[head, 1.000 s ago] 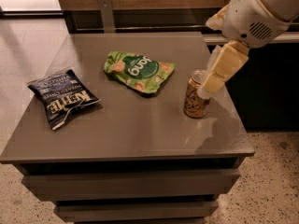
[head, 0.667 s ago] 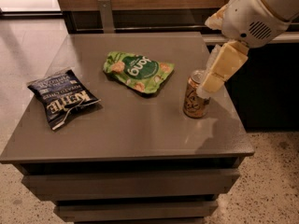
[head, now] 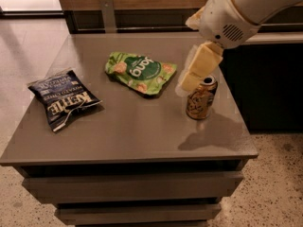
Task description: Pick blue chip bag
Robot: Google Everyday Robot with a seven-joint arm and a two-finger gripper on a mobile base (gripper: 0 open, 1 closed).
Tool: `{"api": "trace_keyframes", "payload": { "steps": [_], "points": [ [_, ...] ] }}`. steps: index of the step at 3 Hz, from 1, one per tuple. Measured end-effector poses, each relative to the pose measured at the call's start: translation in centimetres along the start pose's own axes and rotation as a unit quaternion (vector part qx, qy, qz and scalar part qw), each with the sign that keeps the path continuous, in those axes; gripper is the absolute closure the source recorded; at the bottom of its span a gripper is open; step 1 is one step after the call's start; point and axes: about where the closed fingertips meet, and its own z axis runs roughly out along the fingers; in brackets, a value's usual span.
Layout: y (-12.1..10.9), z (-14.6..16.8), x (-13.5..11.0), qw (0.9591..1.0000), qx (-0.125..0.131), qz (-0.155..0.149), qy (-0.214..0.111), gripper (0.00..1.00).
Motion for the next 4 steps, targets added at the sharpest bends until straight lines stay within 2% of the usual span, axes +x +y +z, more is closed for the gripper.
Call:
{"api": "trace_keyframes", "payload": {
  "steps": [1, 2, 3, 4],
  "points": [
    [-0.8, 4.7, -3.4, 0.9997, -0.003, -0.011, -0.023, 0.0],
    [-1.3, 9.0, -6.3, 0.9992, 0.008, -0.008, -0.038, 0.0],
    [-1.1, 12.6, -9.9, 0.9973, 0.004, -0.008, -0.073, 0.0],
    [-1.1, 12.6, -9.9, 0.9973, 0.004, -0.008, -0.073, 0.0]
  ]
}}
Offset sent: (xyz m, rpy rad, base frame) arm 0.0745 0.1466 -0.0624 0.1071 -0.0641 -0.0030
